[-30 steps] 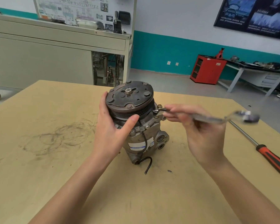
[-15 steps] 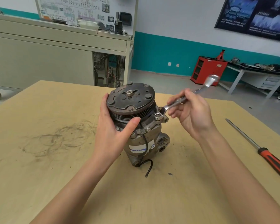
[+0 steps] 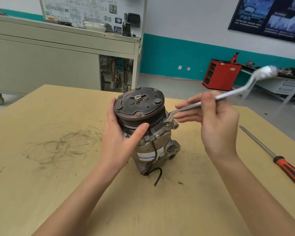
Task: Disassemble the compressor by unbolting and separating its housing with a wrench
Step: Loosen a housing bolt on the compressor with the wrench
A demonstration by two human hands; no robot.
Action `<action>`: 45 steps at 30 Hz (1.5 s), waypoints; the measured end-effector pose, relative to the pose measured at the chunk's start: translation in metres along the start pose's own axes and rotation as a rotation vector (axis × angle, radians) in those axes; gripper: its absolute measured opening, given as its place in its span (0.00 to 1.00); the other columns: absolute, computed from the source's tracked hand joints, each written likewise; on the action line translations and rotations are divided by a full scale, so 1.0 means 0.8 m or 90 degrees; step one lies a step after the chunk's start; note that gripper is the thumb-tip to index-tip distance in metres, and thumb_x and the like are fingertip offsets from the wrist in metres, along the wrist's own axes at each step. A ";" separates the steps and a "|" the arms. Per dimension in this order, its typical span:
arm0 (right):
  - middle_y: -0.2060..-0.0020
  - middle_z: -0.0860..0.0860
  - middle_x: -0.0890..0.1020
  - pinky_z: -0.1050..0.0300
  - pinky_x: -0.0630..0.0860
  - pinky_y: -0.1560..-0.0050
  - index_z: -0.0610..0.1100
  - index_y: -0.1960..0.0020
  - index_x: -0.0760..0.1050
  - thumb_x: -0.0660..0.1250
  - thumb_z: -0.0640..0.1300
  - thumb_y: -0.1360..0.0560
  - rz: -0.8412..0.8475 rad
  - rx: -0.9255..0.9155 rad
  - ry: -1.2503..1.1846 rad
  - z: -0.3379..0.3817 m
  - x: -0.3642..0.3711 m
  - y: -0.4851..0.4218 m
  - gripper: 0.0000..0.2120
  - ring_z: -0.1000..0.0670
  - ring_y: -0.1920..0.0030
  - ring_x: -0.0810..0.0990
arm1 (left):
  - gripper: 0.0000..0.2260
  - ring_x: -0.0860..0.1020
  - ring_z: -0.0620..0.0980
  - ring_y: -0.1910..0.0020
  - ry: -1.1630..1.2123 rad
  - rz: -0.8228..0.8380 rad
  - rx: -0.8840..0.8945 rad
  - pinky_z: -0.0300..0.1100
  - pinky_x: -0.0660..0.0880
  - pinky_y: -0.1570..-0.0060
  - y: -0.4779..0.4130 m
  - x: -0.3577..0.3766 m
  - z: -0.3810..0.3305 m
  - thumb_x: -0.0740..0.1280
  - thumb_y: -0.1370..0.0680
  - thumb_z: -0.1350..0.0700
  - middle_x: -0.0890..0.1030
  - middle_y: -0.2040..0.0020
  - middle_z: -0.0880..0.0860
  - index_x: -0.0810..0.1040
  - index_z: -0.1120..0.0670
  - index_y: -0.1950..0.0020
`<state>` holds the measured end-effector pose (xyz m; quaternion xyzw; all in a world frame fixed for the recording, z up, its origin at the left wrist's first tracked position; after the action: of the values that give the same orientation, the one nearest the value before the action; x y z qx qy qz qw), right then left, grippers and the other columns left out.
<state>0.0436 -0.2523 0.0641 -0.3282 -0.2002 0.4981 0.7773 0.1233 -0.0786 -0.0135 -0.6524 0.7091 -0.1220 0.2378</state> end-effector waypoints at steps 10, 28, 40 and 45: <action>0.50 0.37 0.81 0.52 0.82 0.54 0.27 0.55 0.79 0.60 0.45 0.19 0.084 -0.389 0.374 0.021 0.017 0.082 0.20 0.44 0.50 0.83 | 0.45 0.69 0.46 0.30 0.002 -0.003 0.009 0.50 0.66 0.30 0.000 0.000 -0.001 0.66 0.34 0.33 0.69 0.28 0.48 0.51 0.46 0.23; 0.70 0.45 0.81 0.66 0.74 0.77 0.41 0.60 0.67 0.48 0.40 0.18 0.216 0.425 -0.297 -0.089 0.019 -0.058 0.15 0.52 0.77 0.78 | 0.46 0.66 0.44 0.29 0.015 -0.003 0.005 0.47 0.64 0.28 -0.001 0.000 0.003 0.66 0.34 0.32 0.66 0.27 0.48 0.50 0.46 0.22; 0.64 0.51 0.84 0.54 0.81 0.66 0.46 0.56 0.75 0.58 0.49 0.20 -0.047 -0.071 0.040 -0.004 -0.001 0.007 0.11 0.48 0.66 0.85 | 0.46 0.66 0.45 0.29 0.012 -0.002 0.006 0.47 0.64 0.28 -0.001 0.000 0.003 0.65 0.34 0.32 0.66 0.26 0.49 0.50 0.48 0.22; 0.57 0.41 0.83 0.51 0.82 0.59 0.35 0.51 0.77 0.59 0.49 0.20 0.072 -0.305 0.245 0.017 0.012 0.049 0.17 0.44 0.59 0.84 | 0.45 0.67 0.44 0.30 0.019 -0.001 0.013 0.47 0.65 0.29 -0.001 0.000 0.003 0.66 0.34 0.33 0.67 0.27 0.48 0.51 0.47 0.23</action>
<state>0.0141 -0.2280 0.0460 -0.6012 -0.1423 0.4079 0.6722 0.1248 -0.0787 -0.0150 -0.6488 0.7108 -0.1390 0.2336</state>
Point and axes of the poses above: each hand's wrist, its own y-axis away from the middle knuckle, its own x-axis out of the palm, z = x × y, the point moved 5 cm from there along -y, towards the middle knuckle
